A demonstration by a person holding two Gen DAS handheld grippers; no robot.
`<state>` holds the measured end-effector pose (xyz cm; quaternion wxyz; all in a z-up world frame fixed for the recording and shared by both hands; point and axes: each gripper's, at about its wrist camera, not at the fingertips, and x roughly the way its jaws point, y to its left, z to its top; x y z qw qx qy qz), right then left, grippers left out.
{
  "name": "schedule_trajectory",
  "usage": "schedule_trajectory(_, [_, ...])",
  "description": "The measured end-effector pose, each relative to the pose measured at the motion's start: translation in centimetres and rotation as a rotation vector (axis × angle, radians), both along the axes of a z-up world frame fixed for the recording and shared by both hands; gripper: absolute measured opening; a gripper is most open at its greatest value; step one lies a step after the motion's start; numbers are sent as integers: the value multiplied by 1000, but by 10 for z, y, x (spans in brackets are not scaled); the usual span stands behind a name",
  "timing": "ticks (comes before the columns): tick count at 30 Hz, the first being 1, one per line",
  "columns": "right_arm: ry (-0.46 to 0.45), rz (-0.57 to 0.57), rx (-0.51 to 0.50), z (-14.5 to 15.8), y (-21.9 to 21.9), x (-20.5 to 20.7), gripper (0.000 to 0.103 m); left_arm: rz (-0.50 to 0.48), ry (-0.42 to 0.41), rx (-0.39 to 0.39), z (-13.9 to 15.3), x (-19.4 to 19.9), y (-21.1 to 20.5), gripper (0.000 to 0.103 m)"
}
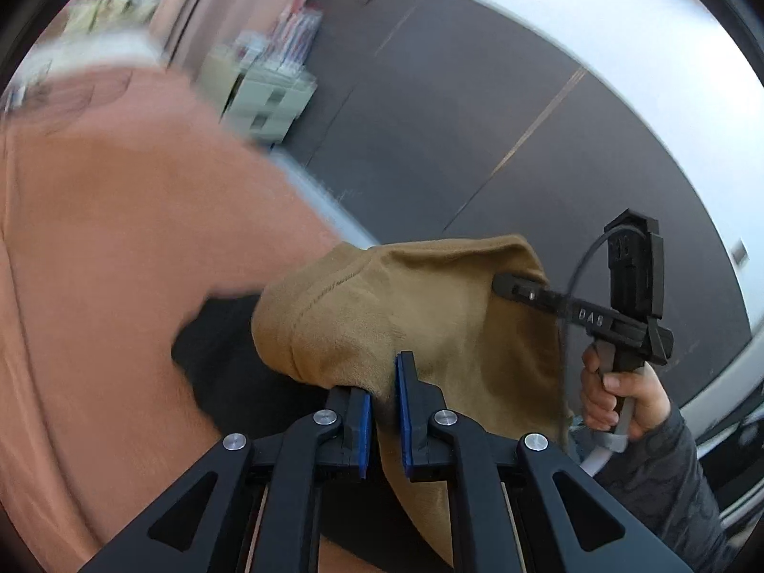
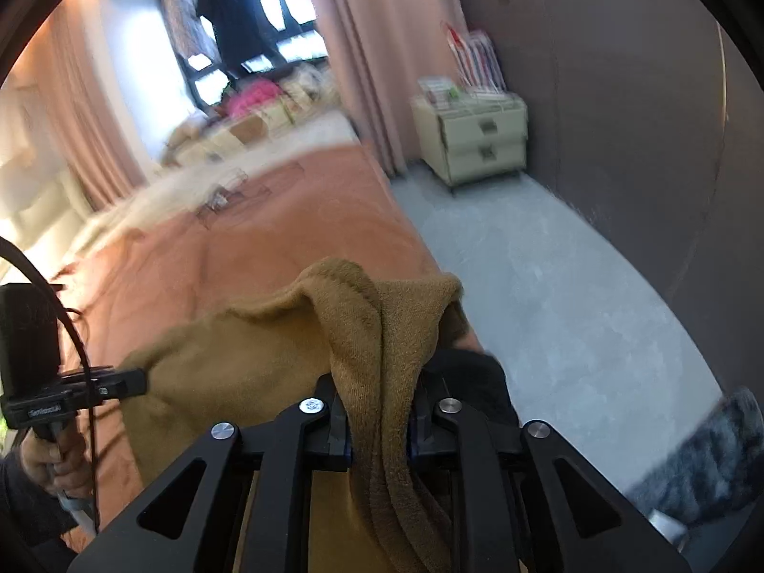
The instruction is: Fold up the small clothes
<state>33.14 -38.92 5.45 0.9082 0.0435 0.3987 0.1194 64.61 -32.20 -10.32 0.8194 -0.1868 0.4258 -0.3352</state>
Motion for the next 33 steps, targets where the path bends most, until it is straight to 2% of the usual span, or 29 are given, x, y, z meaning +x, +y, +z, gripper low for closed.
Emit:
schedule_trajectory(1, [81, -22, -40, -12, 0, 9, 28, 8, 64, -2, -14, 6, 0, 9])
schedule_trajectory(2, [119, -43, -75, -19, -2, 11, 31, 18, 121, -11, -27, 10, 1, 10])
schedule_trajectory(4, [115, -63, -120, -18, -7, 7, 31, 36, 174, -57, -41, 14, 7, 14])
schedule_trajectory(6, [102, -67, -90, -11, -19, 0, 31, 40, 196, -118, -48, 15, 13, 25])
schedule_trajectory(11, [68, -117, -84, 5, -46, -23, 31, 62, 202, -114, -47, 26, 12, 25])
schedule_trajectory(16, [11, -112, -58, 22, -53, -45, 31, 109, 197, -128, -48, 41, 16, 25])
schedule_trajectory(18, [-5, -90, -41, 24, -52, -55, 31, 121, 186, -128, -48, 41, 20, 20])
schedule_trajectory(20, [-10, -66, -44, 30, -52, -59, 31, 139, 152, -128, -42, 37, 25, 17])
schedule_trajectory(23, [-3, -37, -57, 20, -48, -73, 31, 155, 77, -113, -33, 33, 27, 16])
schedule_trajectory(27, [34, -19, -66, 3, -41, -50, 31, 157, -2, -83, -27, 23, 30, 16])
schedule_trajectory(28, [50, -17, -66, 2, -41, -40, 31, 154, 9, -82, -30, 23, 30, 16])
schedule_trajectory(31, [123, -18, -75, -8, -45, -28, 31, 135, 112, -126, -46, 30, 34, 20])
schedule_trajectory(33, [156, -21, -78, -15, -52, -25, 31, 131, 165, -181, -55, 33, 38, 33])
